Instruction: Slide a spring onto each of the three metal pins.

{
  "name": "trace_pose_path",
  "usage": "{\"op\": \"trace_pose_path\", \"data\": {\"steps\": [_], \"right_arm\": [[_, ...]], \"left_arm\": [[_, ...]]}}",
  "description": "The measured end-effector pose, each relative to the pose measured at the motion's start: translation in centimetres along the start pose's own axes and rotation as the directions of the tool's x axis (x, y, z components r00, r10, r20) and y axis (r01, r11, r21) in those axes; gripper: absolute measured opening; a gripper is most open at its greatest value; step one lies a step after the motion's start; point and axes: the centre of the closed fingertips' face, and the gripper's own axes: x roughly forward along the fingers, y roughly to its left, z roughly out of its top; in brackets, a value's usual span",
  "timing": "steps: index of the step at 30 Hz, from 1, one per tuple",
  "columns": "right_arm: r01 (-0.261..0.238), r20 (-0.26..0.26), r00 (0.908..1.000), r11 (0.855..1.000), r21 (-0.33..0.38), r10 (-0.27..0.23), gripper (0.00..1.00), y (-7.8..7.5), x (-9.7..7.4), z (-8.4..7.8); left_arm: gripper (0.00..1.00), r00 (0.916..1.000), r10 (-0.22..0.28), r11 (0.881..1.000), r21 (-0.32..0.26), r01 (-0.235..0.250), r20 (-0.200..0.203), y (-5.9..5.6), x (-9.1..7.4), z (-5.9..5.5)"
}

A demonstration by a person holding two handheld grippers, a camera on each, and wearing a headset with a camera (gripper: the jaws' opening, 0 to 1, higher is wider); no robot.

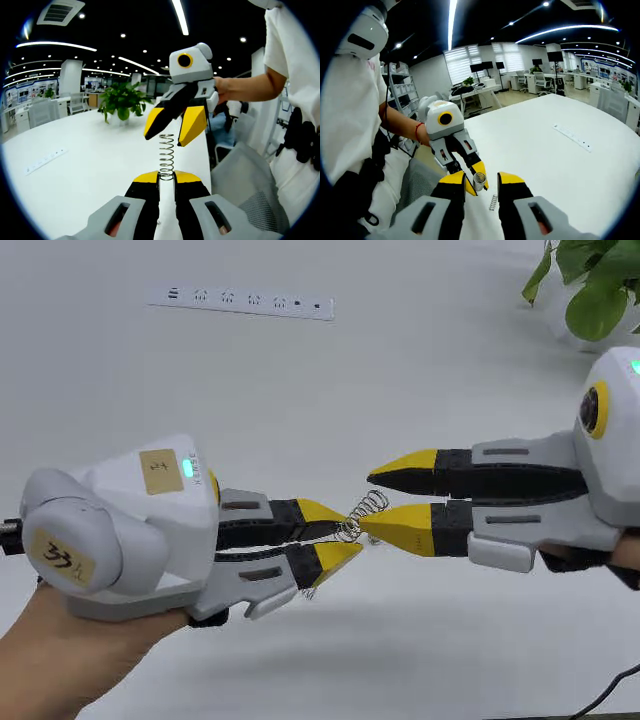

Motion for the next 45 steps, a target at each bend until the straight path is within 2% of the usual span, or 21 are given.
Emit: {"op": "trace_pose_path", "data": {"steps": [2,3,5,7,10,11,12,13,15,16,17,18,24,27,35,38,45], "right_arm": [[-0.039,-0.071,0.9969,0.998,-0.051,0.036,0.26,0.1,0.0,-0.1],[-0.062,-0.118,0.9917,0.995,-0.083,0.052,0.26,0.2,0.1,-0.1],[-0.088,-0.175,0.9824,0.988,-0.125,0.065,0.26,0.2,0.2,-0.1],[-0.133,-0.235,0.9674,0.978,-0.158,0.094,0.26,0.5,0.4,0.0],[-0.191,-0.317,0.9413,0.958,-0.215,0.116,0.26,0.7,0.6,0.0],[-0.21,-0.352,0.9286,0.948,-0.24,0.117,0.26,0.7,0.7,-0.2],[-0.223,-0.373,0.9206,0.941,-0.256,0.116,0.26,0.7,0.8,-0.3],[-0.241,-0.406,0.9068,0.931,-0.275,0.115,0.26,0.8,1.0,-0.5],[-0.268,-0.442,0.8895,0.916,-0.3,0.116,0.25,0.6,1.1,-0.9],[-0.293,-0.471,0.8743,0.902,-0.316,0.119,0.24,0.6,1.1,-1.2],[-0.306,-0.487,0.8654,0.896,-0.323,0.12,0.23,0.7,1.1,-1.4],[-0.322,-0.509,0.8523,0.887,-0.332,0.118,0.23,0.8,1.2,-1.7],[-0.366,-0.568,0.8146,0.863,-0.349,0.116,0.21,0.7,1.4,-2.5],[-0.38,-0.578,0.807,0.855,-0.354,0.12,0.2,0.8,1.5,-2.6],[-0.386,-0.583,0.8027,0.855,-0.347,0.126,0.14,0.8,1.6,-2.5],[-0.383,-0.577,0.806,0.86,-0.337,0.134,0.13,0.9,1.7,-2.4],[-0.383,-0.577,0.8059,0.86,-0.337,0.133,0.12,0.9,1.8,-2.4]], "left_arm": [[0.1,1.0,-0.002,1.0,0.003,0.002,0.0,0.0,0.0,0.0],[0.1,1.0,-0.002,1.0,0.004,0.002,0.0,0.0,0.0,-0.1],[0.1,1.0,-0.002,1.0,0.006,0.002,0.002,-0.1,0.1,-0.1],[0.1,1.0,-0.002,1.0,0.004,0.002,0.004,-0.1,0.1,-0.1],[0.09,1.0,-0.003,1.0,0.005,0.003,0.008,-0.1,0.1,-0.1],[0.09,0.9999,-0.003,1.0,0.006,0.003,0.01,0.0,0.2,-0.1],[0.09,0.9999,-0.002,1.0,0.007,0.002,0.01,0.0,0.2,0.0],[0.09,0.9999,-0.002,1.0,0.008,0.002,0.012,0.0,0.2,0.0],[0.1,0.9999,-0.001,1.0,0.006,0.001,0.014,0.0,0.3,0.0],[0.1,0.9999,-0.002,1.0,0.008,0.001,0.016,-0.1,0.3,0.0],[0.1,0.9999,-0.002,1.0,0.009,0.002,0.016,-0.1,0.3,0.0],[0.1,0.9998,-0.003,1.0,0.008,0.003,0.017,-0.1,0.3,-0.1],[0.09,0.9997,-0.006,1.0,0.007,0.006,0.022,-0.2,0.3,-0.1],[0.09,0.9997,-0.007,1.0,0.005,0.007,0.025,-0.2,0.3,-0.1],[0.09,0.9993,-0.004,1.0,0.002,0.004,0.036,-0.1,0.2,0.0],[0.09,0.9993,-0.001,1.0,0.0,0.001,0.037,0.0,0.2,0.0],[0.1,0.9993,0.004,1.0,0.0,-0.004,0.037,0.1,0.1,-0.1]]}}
